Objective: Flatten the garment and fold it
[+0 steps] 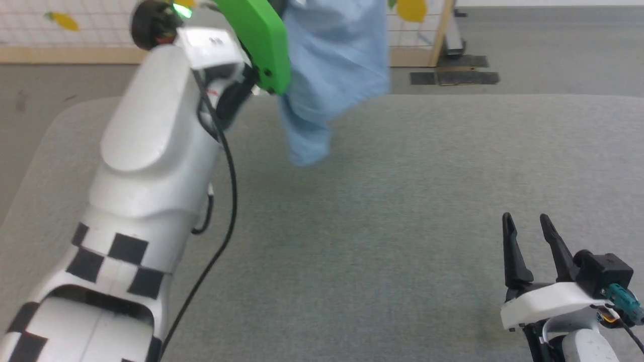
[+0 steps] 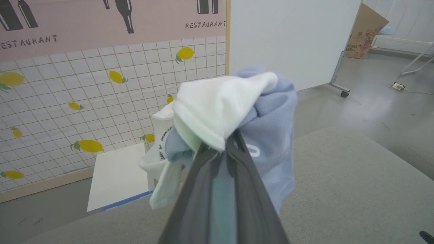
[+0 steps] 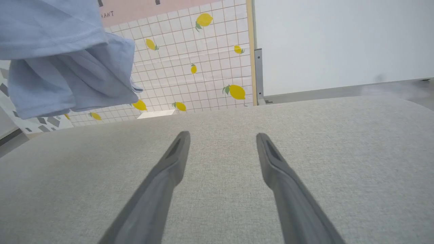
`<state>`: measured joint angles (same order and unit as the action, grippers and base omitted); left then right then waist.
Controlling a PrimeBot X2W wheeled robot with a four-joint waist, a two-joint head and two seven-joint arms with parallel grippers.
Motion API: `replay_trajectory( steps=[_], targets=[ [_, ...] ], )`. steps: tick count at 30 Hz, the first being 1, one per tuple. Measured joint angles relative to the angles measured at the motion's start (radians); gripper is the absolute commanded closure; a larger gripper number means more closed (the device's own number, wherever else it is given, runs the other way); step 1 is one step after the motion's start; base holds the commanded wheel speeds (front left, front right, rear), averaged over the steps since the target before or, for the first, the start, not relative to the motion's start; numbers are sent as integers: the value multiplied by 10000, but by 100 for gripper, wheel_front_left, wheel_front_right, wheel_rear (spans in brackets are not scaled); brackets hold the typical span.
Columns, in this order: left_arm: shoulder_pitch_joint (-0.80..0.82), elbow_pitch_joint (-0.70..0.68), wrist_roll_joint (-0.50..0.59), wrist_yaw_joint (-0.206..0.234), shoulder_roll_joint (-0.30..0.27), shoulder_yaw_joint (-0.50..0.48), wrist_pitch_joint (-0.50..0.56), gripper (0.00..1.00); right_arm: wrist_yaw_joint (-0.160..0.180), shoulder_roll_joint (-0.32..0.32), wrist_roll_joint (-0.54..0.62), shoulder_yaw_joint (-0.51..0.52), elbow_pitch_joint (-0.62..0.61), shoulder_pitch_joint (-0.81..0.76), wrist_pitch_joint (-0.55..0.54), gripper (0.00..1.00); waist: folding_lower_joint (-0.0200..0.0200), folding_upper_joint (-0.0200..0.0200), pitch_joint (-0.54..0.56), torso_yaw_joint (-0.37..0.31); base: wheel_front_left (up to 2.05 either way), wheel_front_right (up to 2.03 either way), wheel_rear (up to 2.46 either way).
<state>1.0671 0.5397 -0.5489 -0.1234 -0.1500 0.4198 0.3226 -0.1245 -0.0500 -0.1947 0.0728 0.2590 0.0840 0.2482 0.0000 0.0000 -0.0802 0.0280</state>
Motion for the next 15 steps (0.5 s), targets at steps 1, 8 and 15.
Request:
replay_trajectory(
  steps=[1, 8, 15],
  targets=[
    [-133, -86, -100, 0, 33, 165, 25, 100, 0, -2, 0, 23, 10, -36, 0, 0, 0, 0, 38, -144, 0, 0, 0],
    [-1348, -320, -554, -2, 238, 1030, 234, 100, 0, -4, 2, 222, 44, -160, 2, 0, 0, 0, 221, -980, 0, 0, 0],
    [-2880, 460, -420, -2, 330, 1987, 546, 100, 0, -6, 0, 295, 2, -259, 75, 0, 0, 1, 154, -1342, 0, 0, 0]
  ],
)
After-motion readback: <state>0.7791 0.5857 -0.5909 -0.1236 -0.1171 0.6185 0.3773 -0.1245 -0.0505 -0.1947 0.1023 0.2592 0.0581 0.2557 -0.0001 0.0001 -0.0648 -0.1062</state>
